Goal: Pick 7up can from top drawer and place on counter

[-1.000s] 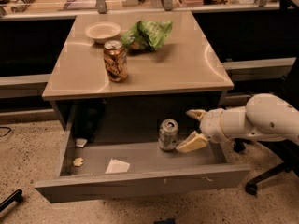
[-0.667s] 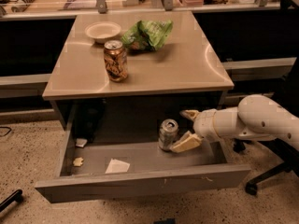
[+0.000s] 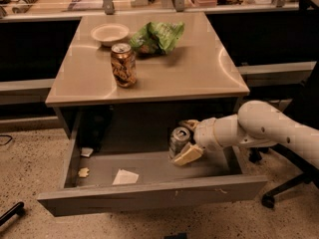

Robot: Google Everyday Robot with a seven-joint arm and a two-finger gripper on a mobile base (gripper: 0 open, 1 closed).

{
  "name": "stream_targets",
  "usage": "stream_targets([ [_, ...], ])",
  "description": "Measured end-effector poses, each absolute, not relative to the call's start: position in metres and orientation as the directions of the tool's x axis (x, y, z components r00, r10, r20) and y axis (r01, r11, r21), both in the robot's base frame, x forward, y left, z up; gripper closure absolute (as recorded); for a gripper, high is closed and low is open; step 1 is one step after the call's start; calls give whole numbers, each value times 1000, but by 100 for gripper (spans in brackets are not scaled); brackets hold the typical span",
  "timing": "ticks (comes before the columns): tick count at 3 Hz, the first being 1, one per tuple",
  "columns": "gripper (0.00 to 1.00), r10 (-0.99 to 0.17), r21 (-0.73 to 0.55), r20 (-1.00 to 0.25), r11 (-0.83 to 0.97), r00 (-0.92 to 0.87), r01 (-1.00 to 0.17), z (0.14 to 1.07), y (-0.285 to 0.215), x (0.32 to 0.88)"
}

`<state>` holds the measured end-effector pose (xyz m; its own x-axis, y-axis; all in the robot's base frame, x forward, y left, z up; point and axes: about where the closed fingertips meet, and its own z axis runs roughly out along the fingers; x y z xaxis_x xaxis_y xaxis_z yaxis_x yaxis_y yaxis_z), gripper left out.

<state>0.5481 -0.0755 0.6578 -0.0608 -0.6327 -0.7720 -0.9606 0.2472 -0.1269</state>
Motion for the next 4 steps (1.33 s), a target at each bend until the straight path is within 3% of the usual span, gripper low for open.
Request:
stream_targets([
  [1,38,-633,-126,-772,244,-60,-961,657,-74,548],
  [3,85,-633,-126,-772,244,-59,-962,658,-74,548],
  [4,100,-634,-137,-772,229,-42,-964,688,-75,544],
])
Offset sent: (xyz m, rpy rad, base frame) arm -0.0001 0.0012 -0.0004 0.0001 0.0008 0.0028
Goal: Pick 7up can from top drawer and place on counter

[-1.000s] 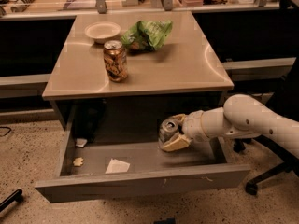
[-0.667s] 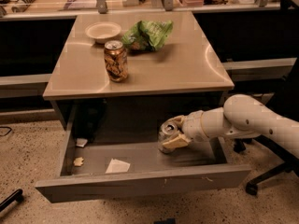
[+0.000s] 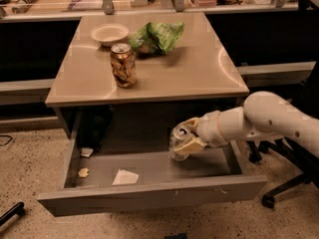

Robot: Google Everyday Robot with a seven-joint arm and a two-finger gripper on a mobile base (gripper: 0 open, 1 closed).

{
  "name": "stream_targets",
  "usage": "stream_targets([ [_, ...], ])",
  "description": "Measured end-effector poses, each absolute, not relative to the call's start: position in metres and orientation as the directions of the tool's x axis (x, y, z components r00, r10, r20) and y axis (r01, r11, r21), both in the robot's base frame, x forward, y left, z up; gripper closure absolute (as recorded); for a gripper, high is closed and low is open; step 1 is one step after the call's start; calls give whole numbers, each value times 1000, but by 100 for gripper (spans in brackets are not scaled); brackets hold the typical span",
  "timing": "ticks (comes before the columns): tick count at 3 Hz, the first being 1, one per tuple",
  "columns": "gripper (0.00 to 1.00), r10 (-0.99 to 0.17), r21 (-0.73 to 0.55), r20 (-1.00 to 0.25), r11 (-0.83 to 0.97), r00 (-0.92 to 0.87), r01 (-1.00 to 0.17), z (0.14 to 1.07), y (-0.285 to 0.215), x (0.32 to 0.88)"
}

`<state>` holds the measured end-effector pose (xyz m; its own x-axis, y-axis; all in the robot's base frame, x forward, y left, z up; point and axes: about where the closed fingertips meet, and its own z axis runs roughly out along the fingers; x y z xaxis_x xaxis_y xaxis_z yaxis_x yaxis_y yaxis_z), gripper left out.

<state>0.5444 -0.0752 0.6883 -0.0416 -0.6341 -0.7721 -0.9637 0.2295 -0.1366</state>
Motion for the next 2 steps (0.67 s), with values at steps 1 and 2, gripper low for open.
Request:
stream_targets([
  [1,100,-653,-144,-757,211,-30,-967,755,-80,542],
  [2,100,-685,-155,-728,197,-22,-968,832,-87,538],
])
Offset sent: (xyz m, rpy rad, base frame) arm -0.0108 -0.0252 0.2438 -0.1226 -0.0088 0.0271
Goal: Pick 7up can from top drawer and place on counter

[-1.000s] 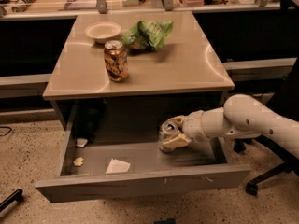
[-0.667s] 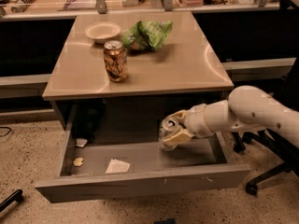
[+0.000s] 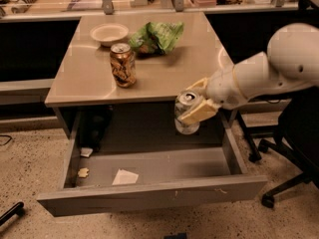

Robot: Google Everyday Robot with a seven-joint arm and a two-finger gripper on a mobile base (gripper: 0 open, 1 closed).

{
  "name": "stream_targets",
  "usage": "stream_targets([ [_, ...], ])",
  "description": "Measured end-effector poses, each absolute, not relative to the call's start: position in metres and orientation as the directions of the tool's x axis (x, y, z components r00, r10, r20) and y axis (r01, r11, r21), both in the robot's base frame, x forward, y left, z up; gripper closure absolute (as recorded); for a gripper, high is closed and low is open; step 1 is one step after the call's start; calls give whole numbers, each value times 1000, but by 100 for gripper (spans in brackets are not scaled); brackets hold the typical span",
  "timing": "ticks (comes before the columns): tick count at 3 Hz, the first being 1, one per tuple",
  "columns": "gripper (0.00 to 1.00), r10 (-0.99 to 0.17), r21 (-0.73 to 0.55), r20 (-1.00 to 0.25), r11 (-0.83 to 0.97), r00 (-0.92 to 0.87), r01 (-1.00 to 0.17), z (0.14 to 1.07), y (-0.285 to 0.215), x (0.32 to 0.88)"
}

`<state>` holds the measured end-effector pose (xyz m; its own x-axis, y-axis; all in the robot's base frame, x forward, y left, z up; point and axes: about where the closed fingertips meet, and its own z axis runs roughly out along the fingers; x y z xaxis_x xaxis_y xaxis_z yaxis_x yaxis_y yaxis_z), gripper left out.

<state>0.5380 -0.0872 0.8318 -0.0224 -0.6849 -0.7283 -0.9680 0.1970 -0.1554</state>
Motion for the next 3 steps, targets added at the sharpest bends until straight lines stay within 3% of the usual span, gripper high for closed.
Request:
stream_targets([
  [1,100,-704,-246,-709,191,42,-950,943,-94,537],
  [3,100,-723,-243,-690,203,22,-949,940,-98,564],
])
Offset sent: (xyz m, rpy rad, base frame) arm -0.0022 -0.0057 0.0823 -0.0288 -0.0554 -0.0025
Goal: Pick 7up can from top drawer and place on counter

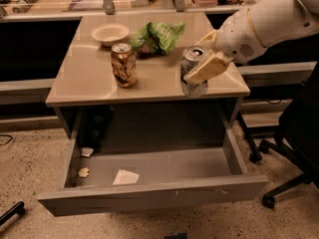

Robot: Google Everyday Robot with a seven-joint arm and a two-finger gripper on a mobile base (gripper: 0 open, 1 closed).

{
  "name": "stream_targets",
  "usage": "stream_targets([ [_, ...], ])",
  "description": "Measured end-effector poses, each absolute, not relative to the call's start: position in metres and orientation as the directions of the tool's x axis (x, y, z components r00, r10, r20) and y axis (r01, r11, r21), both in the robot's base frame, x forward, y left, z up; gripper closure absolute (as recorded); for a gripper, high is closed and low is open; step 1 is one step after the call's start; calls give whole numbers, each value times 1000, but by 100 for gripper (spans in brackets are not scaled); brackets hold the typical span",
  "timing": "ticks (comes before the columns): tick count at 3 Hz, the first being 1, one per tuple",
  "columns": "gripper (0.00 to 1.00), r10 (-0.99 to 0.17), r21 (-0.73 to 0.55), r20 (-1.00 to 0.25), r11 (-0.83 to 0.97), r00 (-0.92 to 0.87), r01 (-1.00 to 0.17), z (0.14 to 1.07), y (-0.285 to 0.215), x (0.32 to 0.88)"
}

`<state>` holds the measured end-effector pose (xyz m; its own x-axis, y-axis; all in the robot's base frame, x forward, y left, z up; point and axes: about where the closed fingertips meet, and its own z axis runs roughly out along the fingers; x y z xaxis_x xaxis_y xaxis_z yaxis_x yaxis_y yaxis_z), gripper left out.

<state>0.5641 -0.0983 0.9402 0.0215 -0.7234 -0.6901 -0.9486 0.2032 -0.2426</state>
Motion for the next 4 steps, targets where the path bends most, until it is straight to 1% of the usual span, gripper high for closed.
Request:
stream_targets([
  [2,100,-692,-225,-722,249,-11,-942,925,-103,635],
  [4,100,-661,-210,-747,339,-73,-917,899,-113,676],
])
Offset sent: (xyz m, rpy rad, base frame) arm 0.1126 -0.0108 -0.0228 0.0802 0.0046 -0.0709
